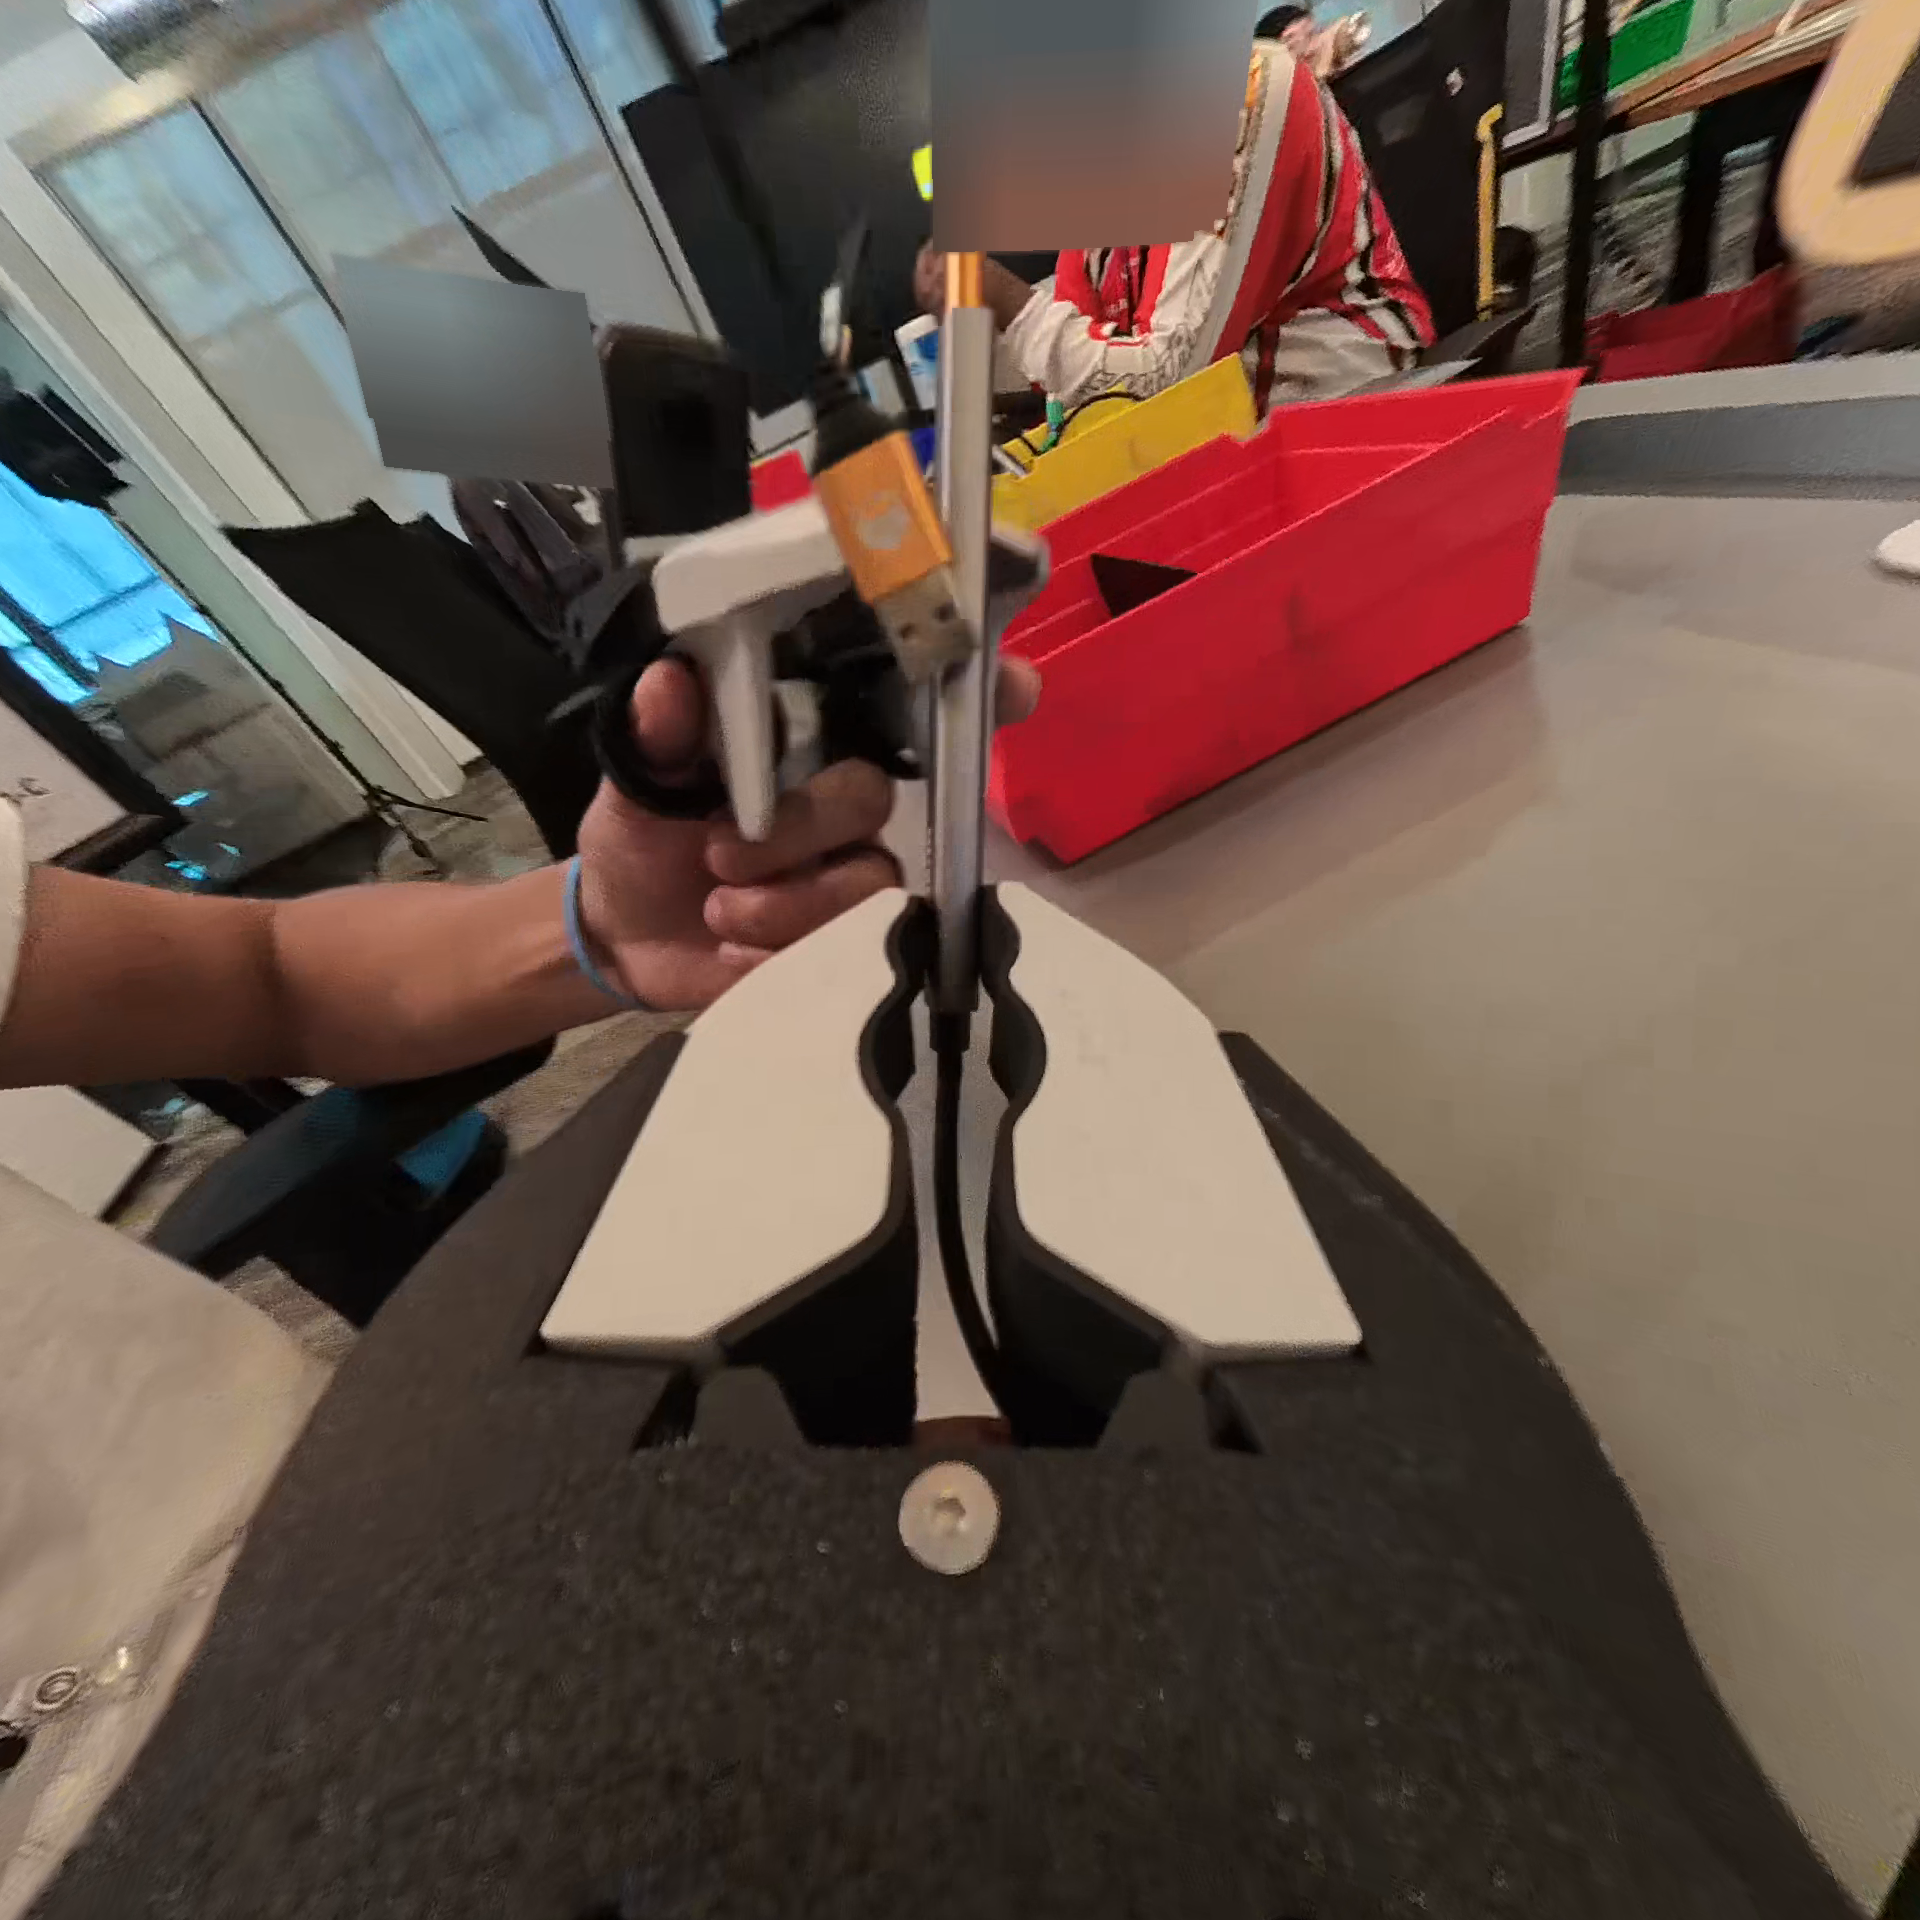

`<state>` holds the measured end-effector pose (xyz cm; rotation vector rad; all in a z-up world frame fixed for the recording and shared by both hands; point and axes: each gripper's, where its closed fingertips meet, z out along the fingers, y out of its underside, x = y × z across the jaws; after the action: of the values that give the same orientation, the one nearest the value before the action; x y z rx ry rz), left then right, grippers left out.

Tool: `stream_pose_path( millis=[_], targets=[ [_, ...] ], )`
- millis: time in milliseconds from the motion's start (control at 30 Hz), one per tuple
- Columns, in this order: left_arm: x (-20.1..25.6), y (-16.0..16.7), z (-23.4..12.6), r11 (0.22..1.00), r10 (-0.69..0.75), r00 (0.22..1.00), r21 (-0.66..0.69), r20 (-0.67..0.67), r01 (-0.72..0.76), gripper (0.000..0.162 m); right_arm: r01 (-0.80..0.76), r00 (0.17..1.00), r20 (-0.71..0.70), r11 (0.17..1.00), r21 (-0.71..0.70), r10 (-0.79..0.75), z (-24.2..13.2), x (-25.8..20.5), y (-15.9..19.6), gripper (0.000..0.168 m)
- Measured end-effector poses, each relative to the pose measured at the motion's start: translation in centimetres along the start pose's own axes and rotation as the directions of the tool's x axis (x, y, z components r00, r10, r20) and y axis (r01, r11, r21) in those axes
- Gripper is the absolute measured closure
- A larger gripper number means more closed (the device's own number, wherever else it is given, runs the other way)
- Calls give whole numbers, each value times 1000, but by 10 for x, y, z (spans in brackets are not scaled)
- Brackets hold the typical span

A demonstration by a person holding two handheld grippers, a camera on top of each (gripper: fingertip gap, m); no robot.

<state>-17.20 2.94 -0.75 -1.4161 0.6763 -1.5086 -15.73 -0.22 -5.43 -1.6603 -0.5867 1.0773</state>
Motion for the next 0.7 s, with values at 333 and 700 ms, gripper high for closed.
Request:
stream_pose_path(
  millis=[333,700],
  targets=[
    [9,68,-63,937,229,968,-293,101,-191,138,327,871,-326,929,-173,-367,-151,91,-166,159],
    [12,78,-75,908,290,952,-344,97,-241,142,1,999,37,964,265,-11,-224,174,-282,159]
  ],
)
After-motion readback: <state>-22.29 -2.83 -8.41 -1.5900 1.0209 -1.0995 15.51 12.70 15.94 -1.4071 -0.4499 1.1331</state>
